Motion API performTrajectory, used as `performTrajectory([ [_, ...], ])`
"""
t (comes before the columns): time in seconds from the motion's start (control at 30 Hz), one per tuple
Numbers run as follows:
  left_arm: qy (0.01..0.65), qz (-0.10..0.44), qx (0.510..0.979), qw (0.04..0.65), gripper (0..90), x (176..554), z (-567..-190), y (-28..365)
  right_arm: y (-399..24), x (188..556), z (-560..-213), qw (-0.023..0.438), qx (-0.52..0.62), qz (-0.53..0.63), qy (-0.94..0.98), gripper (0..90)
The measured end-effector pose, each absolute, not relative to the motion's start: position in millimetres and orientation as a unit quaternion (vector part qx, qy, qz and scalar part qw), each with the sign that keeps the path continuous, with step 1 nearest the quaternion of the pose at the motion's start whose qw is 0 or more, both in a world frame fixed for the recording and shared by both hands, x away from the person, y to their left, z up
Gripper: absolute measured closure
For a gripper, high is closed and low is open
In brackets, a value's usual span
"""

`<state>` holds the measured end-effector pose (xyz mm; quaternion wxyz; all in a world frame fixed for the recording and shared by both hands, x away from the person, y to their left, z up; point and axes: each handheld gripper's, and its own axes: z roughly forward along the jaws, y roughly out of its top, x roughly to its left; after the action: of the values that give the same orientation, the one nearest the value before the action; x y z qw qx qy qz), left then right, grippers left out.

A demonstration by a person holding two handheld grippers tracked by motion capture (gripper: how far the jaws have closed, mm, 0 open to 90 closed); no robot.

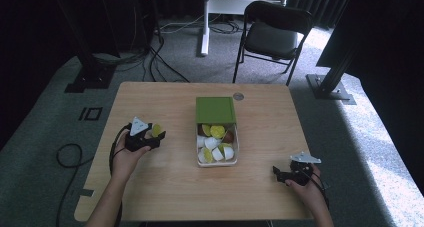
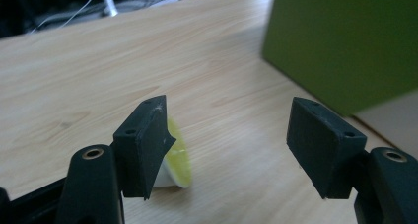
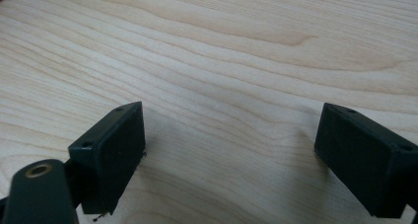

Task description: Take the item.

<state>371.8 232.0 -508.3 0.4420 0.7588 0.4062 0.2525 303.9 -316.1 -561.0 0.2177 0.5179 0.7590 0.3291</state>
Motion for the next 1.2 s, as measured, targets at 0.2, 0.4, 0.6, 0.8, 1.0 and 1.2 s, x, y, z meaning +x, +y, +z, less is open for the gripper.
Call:
performTrajectory([
  [0.2,0.367,0.241,0.778,0.45,31.9,353,-507,228,-316,304,-561,0.218,0.518,0.329,0.759,11.7],
  [0.4,0.332,0.221,0.788,0.469,31.9,335,-508,224,-316,304,-561,0.218,0.518,0.329,0.759,11.7],
  [0.6,0.296,0.198,0.813,0.461,31.8,319,-514,220,-316,304,-561,0.218,0.518,0.329,0.759,11.7],
  [0.8,0.268,0.17,0.833,0.454,31.8,306,-526,215,-316,304,-561,0.218,0.518,0.329,0.759,11.7],
  [1.0,0.243,0.146,0.845,0.454,28.7,296,-533,212,-316,304,-561,0.218,0.518,0.329,0.759,11.7],
  [1.2,0.211,0.125,0.864,0.44,20.3,285,-538,207,-316,304,-561,0.218,0.518,0.329,0.759,11.7],
])
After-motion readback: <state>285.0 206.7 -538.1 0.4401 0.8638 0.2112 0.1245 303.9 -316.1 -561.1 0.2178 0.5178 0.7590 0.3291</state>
